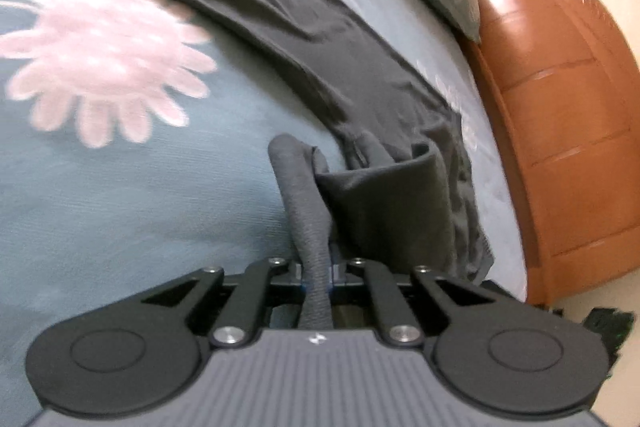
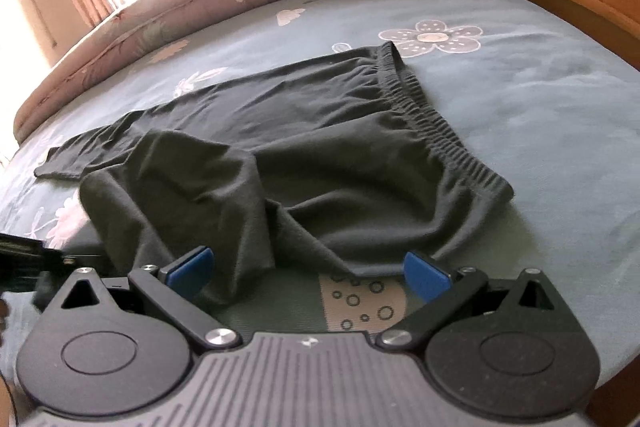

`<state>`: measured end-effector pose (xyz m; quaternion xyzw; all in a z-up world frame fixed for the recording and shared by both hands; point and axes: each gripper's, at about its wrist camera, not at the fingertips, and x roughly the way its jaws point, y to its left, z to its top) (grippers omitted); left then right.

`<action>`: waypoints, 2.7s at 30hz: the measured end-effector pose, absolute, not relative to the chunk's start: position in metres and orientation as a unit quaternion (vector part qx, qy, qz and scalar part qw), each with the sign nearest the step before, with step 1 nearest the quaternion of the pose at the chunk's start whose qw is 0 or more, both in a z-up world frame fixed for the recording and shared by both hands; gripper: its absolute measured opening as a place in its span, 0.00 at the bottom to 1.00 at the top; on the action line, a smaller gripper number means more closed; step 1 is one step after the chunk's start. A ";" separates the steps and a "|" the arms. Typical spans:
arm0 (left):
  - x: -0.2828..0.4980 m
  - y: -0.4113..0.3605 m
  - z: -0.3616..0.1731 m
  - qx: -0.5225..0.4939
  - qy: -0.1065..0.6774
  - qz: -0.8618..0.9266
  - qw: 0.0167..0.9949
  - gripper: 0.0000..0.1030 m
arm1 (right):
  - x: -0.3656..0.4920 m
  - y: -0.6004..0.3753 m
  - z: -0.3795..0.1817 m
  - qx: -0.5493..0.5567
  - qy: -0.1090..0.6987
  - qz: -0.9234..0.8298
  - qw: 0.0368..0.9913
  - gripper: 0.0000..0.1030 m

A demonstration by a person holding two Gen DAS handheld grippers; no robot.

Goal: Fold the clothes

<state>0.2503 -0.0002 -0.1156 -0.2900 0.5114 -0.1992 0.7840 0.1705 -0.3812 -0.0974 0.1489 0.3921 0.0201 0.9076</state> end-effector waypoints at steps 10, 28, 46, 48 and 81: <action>0.204 0.091 -0.086 -0.306 0.473 -0.092 0.821 0.07 | 0.175 -0.360 -0.094 0.131 0.412 0.065 0.899 1.00; 0.133 0.203 -0.046 -0.315 0.432 0.046 0.844 0.07 | 0.169 -0.347 -0.094 0.132 0.432 0.064 0.890 1.00; 0.137 0.242 -0.037 -0.277 0.432 0.095 0.853 0.11 | 0.167 -0.357 -0.101 0.130 0.441 0.045 0.887 1.00; 0.140 0.240 -0.032 -0.263 0.430 0.095 0.859 0.12 | 0.168 -0.356 -0.102 0.129 0.442 0.046 0.887 1.00; 0.177 0.182 -0.087 -0.263 0.486 -0.036 0.833 0.38 | 0.162 -0.309 -0.066 0.075 0.413 0.084 0.904 1.00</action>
